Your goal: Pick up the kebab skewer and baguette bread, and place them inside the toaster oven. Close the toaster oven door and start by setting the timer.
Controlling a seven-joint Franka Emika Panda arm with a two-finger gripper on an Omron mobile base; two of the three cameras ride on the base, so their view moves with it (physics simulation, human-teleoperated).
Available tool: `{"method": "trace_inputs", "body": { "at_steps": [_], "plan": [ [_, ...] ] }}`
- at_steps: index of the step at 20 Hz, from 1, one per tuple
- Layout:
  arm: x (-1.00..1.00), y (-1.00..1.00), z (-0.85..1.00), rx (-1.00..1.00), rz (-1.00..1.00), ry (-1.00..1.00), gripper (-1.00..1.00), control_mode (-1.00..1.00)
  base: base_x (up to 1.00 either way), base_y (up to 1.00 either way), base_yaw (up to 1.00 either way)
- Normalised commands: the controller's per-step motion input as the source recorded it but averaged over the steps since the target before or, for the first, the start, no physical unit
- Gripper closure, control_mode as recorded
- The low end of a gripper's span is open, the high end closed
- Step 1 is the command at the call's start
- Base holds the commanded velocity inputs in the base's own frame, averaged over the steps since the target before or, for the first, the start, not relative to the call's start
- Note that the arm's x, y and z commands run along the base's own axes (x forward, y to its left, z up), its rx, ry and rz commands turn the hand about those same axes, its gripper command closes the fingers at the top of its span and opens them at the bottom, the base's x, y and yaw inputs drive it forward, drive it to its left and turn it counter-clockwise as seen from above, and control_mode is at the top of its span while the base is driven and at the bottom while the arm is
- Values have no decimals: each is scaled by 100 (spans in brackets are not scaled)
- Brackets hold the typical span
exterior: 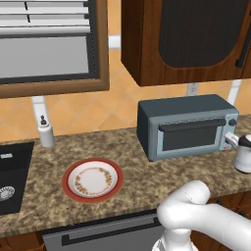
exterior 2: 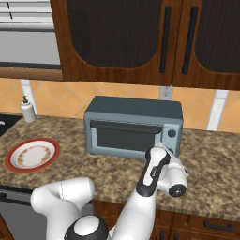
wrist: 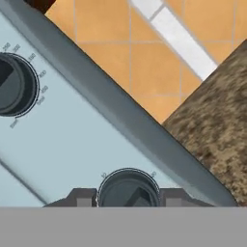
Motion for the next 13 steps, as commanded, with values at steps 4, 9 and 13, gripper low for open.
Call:
{"method": "trace_inputs", "body": {
  "at_steps": [4, 9, 13],
  "plan": [
    [0, -6, 0, 27, 0, 0, 100, -100, 0, 0, 0],
    [0, 0, 0, 25, 0, 0, 100, -100, 0, 0, 0],
    [0, 0, 0, 24, 0, 0, 100, -100, 0, 0, 0]
  ]
}}
